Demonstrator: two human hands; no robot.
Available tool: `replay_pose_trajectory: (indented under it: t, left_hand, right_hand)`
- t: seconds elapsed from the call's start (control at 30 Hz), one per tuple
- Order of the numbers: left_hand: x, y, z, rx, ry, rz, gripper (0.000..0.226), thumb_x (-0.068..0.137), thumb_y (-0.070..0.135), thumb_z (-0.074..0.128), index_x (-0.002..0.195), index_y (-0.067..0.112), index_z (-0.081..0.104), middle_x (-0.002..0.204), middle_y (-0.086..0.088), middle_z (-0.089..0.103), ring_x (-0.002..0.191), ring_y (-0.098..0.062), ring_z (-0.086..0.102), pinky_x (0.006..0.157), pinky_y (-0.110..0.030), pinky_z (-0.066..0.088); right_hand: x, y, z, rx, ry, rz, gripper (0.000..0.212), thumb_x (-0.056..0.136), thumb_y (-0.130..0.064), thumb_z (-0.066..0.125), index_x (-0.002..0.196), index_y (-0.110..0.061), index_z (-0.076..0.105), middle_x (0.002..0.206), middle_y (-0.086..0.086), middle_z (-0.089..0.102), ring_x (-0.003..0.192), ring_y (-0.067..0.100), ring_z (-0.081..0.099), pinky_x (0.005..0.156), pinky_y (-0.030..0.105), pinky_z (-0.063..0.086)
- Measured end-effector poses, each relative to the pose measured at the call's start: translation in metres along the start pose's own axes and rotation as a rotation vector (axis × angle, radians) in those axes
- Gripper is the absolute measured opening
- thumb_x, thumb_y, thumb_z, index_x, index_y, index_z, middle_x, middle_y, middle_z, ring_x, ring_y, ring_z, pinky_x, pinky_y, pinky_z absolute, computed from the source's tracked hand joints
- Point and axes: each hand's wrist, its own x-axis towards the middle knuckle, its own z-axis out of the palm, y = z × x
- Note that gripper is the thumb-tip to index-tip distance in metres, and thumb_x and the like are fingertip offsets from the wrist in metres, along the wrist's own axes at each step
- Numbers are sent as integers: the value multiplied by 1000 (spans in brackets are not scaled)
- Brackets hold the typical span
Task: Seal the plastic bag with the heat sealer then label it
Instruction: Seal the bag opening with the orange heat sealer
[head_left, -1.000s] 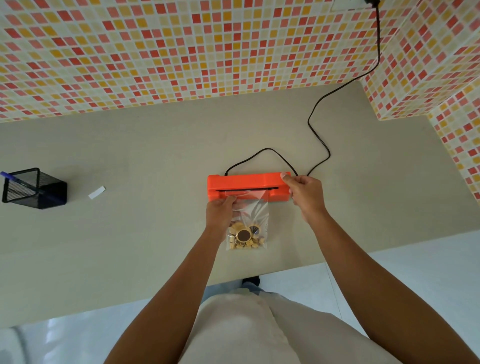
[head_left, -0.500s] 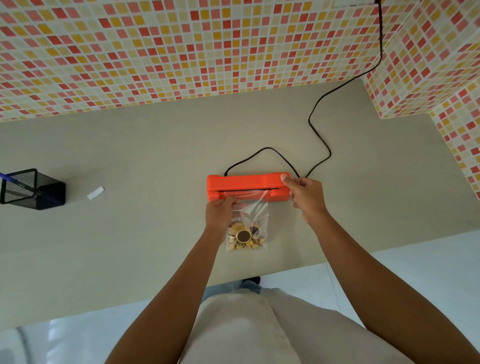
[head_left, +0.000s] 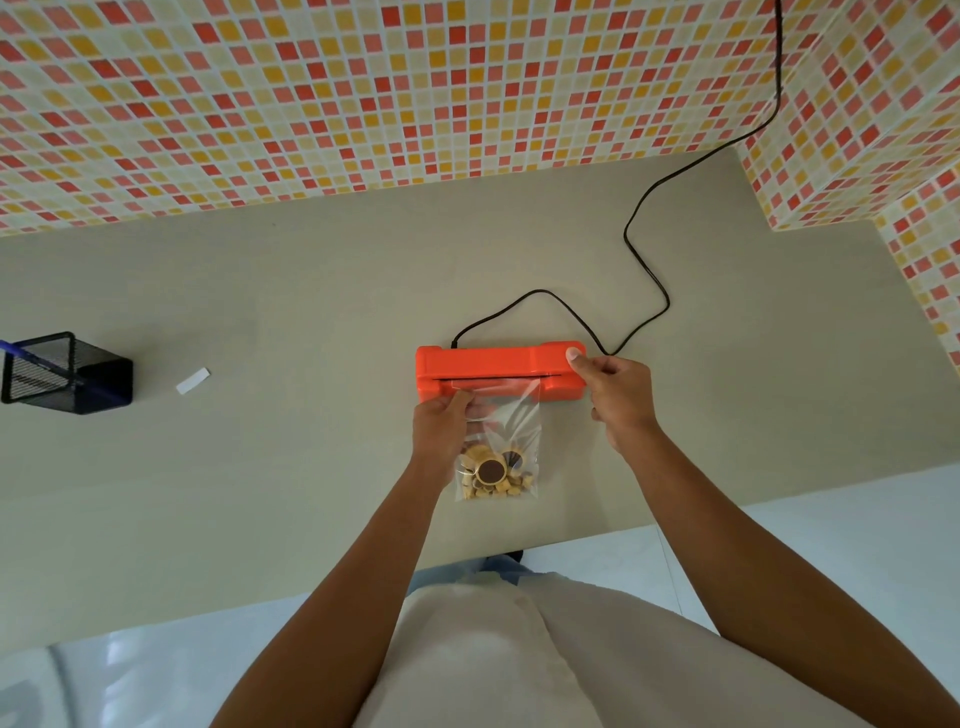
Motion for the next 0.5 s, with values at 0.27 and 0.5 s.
replay_pose_trajectory:
  t: [0.27,0.5]
  left_hand:
    - [0,1,0,1,0,-3,22,96,17,55,99,0,69,89,-14,76,55,-17,71,49,-26,54]
    - [-1,0,1,13,3,12,23,96,19,55,98,1,70,89,-14,76,53,-17,71,46,-25,53]
  right_hand:
    - [-1,-1,0,-14,-9,-33,30,85,-34,78,68,-13,64,39,-16,44,35,2,35,40,19,30]
    - [0,2,1,-8,-3,-34,31,85,-34,78,73,-7,65,43,-13,44,34,2,35,40,21,30]
